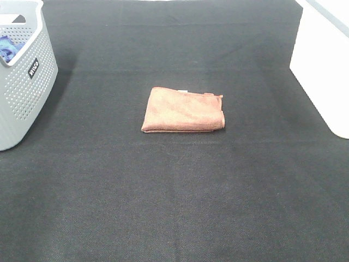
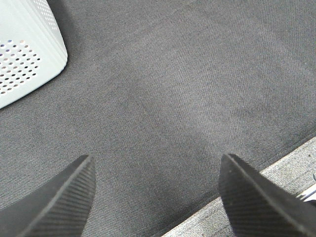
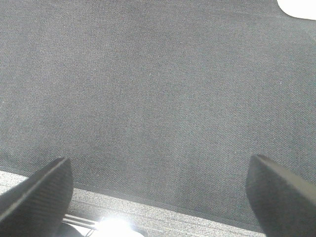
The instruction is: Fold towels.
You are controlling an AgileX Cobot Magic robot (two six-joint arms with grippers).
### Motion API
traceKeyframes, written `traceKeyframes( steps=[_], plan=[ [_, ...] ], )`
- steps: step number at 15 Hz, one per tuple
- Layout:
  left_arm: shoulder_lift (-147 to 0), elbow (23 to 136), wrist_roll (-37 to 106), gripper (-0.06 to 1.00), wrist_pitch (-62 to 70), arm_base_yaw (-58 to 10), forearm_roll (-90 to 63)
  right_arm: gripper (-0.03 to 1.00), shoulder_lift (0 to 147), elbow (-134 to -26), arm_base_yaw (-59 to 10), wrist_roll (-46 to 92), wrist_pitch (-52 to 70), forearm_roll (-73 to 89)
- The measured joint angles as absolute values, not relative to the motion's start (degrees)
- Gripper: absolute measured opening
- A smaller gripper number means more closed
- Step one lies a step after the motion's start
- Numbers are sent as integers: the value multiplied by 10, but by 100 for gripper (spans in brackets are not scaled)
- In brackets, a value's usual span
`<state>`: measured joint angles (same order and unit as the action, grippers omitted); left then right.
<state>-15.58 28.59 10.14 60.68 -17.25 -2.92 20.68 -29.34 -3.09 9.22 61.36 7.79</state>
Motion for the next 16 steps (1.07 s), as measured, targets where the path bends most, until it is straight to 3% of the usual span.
traceKeyframes(
  steps=[3,7,11,16],
  plan=[
    [-155,286,101,68,607,-161,-29,89,207,-293,-31,92,614,78],
    [-83,286,101,68,606,-57,-29,89,129,-293,-18,92,613,79],
    [-15,286,101,68,606,-46,-29,89,42,-293,18,92,613,79],
    [2,286,101,68,606,-46,-29,89,-4,-290,-24,92,614,85]
  ],
)
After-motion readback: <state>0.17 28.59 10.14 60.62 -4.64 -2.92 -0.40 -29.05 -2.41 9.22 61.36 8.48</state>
